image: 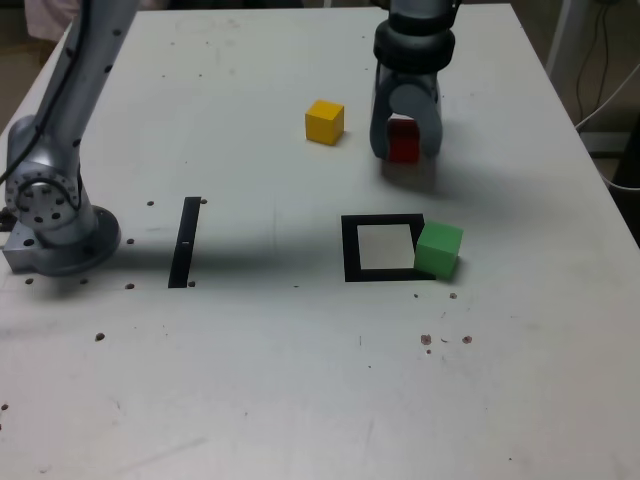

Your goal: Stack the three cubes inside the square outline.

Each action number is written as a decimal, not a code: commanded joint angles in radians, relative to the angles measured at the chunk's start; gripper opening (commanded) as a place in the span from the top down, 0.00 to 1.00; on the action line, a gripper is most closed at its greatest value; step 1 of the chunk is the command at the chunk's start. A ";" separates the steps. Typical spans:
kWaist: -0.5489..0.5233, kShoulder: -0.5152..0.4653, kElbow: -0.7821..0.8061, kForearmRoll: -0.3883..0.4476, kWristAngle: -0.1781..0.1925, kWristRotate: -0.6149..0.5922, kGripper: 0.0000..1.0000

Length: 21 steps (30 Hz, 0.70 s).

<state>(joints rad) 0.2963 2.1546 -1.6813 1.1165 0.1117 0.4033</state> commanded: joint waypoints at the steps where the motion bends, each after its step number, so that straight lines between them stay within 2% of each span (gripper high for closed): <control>1: -0.008 -0.060 0.029 -0.009 0.002 -0.023 0.89; 8: -0.080 -0.159 0.147 -0.041 -0.008 -0.127 0.89; 21: -0.286 -0.171 0.222 -0.028 -0.040 -0.293 0.87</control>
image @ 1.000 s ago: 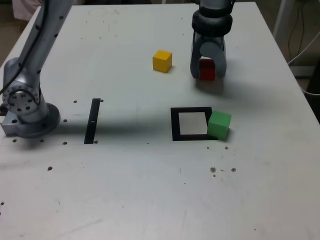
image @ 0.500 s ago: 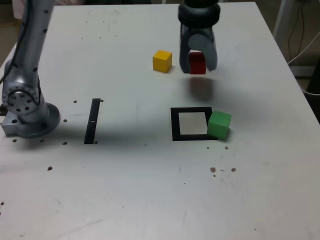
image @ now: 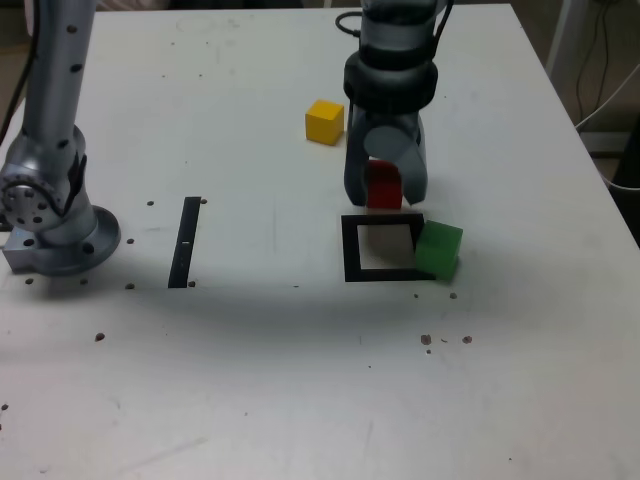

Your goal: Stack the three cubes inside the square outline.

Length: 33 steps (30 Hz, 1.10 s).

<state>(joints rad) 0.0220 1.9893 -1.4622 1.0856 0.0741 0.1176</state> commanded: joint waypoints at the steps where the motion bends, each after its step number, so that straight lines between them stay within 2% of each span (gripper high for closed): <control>1: -0.028 -0.006 0.007 0.005 -0.003 -0.020 0.87; 10: -0.106 -0.007 0.014 -0.018 -0.015 -0.089 0.87; 22: -0.116 0.037 0.027 -0.070 -0.048 -0.093 0.87; 33: -0.116 0.026 0.061 -0.078 -0.042 -0.103 0.87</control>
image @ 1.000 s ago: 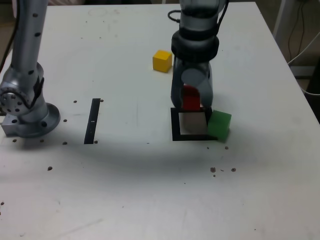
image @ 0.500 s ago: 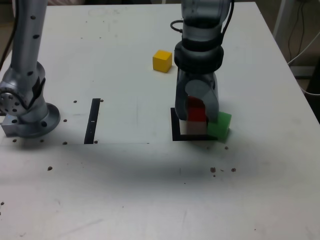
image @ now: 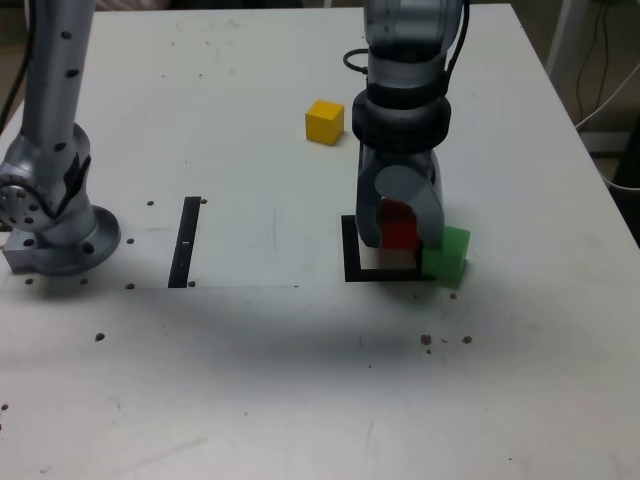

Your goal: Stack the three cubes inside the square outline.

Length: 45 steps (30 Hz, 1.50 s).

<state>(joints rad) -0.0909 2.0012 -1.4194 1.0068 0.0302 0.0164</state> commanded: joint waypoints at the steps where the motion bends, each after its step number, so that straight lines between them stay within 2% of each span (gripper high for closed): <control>1: -0.003 0.008 0.018 0.001 0.004 -0.002 0.87; 10: 0.011 -0.088 -0.002 0.070 0.042 -0.006 0.87; 16: 0.016 -0.095 0.016 0.086 0.052 -0.006 0.87; 30: 0.015 -0.051 0.080 0.022 0.034 -0.007 0.87; 45: 0.000 -0.008 0.063 -0.051 0.030 -0.010 0.87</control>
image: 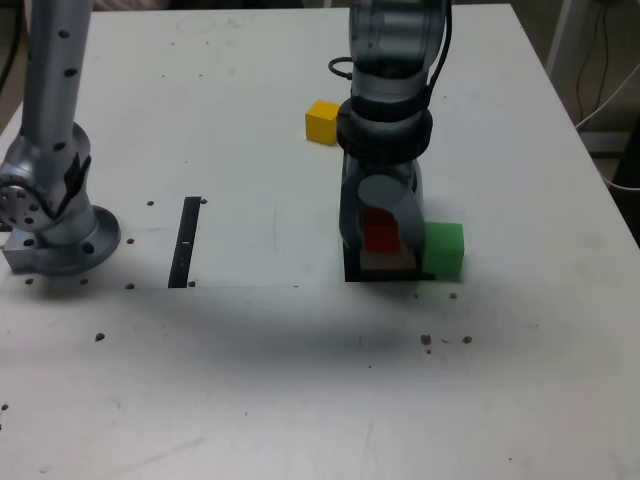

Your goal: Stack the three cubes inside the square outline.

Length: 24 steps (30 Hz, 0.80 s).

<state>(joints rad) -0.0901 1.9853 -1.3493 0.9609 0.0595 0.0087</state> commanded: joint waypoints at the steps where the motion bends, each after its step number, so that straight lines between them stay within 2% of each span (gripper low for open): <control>1: -0.001 0.008 -0.010 -0.006 0.000 -0.002 0.87; 11: -0.002 0.009 -0.013 -0.009 0.000 -0.003 0.86; 16: -0.002 0.009 -0.014 -0.006 -0.001 -0.003 0.79; 19: -0.002 0.009 -0.016 0.000 -0.004 -0.003 0.65; 24: -0.001 0.010 -0.021 0.008 -0.010 -0.003 0.27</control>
<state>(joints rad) -0.0906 1.9905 -1.3631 0.9684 0.0508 0.0083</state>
